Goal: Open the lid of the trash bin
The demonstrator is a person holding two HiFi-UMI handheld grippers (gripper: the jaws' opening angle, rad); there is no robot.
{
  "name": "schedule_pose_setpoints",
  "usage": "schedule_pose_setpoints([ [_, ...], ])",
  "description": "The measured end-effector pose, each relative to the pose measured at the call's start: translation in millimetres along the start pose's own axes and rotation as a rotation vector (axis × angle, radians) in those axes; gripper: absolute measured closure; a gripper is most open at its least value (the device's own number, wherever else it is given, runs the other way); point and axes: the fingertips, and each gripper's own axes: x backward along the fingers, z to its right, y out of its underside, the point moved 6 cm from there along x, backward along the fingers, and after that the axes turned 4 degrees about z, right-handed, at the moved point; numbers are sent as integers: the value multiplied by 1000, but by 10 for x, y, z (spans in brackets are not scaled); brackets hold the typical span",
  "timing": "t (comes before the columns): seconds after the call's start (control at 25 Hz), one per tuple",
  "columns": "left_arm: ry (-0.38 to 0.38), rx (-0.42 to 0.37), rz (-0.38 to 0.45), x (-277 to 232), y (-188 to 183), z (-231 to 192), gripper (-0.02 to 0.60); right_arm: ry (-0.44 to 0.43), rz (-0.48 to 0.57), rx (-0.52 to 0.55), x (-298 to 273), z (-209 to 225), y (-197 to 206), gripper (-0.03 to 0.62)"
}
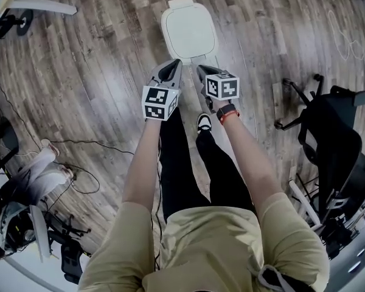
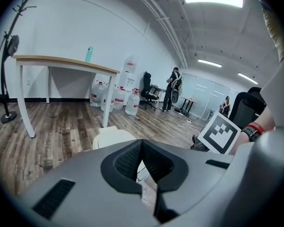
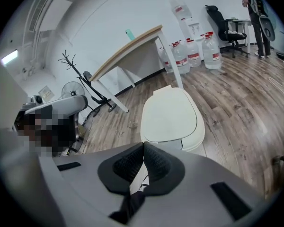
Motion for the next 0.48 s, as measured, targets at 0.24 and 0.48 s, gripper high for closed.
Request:
schedule_pose_setpoints([
  [0.24, 2, 10, -2, -213, 304, -117, 558, 11, -11, -27, -326, 312, 191, 579],
  [0.48, 42, -6, -23, -417, 570, -211, 558, 19, -42, -3, -592, 504, 276, 580],
])
